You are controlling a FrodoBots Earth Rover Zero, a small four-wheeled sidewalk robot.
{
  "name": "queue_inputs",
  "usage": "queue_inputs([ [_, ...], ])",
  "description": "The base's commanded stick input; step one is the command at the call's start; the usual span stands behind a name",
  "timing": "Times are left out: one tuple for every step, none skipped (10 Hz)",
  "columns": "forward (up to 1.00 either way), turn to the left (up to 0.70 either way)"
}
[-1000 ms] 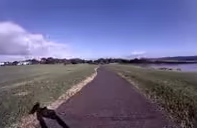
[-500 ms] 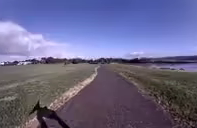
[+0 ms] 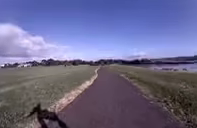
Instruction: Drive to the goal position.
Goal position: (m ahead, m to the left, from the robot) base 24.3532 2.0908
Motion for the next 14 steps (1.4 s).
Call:
queue_inputs([
  [0.7,0.0],
  [0.7,0.0],
  [0.7,0.0],
  [0.7,0.0],
  [0.7,0.0],
  [0.7,0.0],
  [0.7,0.0],
  [0.7,0.0],
  [0.7,0.0],
  [0.7,0.0],
  [0.7,0.0],
  [0.7,0.0],
  [0.7,0.0],
  [0.7,0.0],
])
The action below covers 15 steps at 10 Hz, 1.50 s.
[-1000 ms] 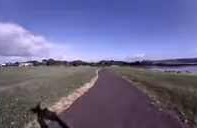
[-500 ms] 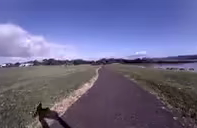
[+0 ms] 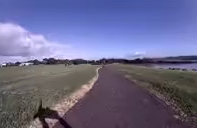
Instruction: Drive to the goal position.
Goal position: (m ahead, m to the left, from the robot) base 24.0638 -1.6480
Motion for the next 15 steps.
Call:
queue_inputs([
  [0.7,0.0],
  [0.7,0.0],
  [0.7,0.0],
  [0.7,0.0],
  [0.7,0.0],
  [0.7,0.0],
  [0.7,0.0],
  [0.7,0.0],
  [0.7,0.0],
  [0.7,0.0],
  [0.7,0.0],
  [0.7,0.0],
  [0.7,0.0],
  [0.7,-0.14],
  [0.7,-0.14],
])
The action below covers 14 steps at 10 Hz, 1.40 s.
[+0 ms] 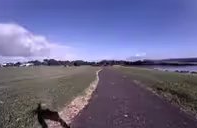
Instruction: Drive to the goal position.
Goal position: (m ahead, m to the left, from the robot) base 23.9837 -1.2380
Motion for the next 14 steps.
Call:
queue_inputs([
  [0.7,-0.14],
  [0.7,-0.14],
  [0.7,-0.14],
  [0.7,-0.14],
  [0.7,-0.14],
  [0.7,-0.14],
  [0.7,-0.14],
  [0.7,-0.14],
  [0.7,-0.14],
  [0.7,-0.14],
  [0.7,-0.14],
  [0.7,-0.14],
  [0.7,-0.14],
  [0.7,-0.14],
])
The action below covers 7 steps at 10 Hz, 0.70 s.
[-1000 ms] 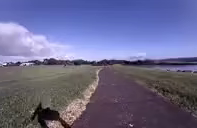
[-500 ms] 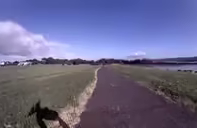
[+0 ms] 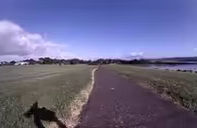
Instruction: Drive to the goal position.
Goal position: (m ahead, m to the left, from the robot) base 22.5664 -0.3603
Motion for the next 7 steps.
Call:
queue_inputs([
  [0.7,-0.14],
  [0.7,-0.14],
  [0.7,-0.14],
  [0.7,-0.14],
  [0.7,-0.04],
  [0.7,-0.01],
  [0.7,0.0],
])
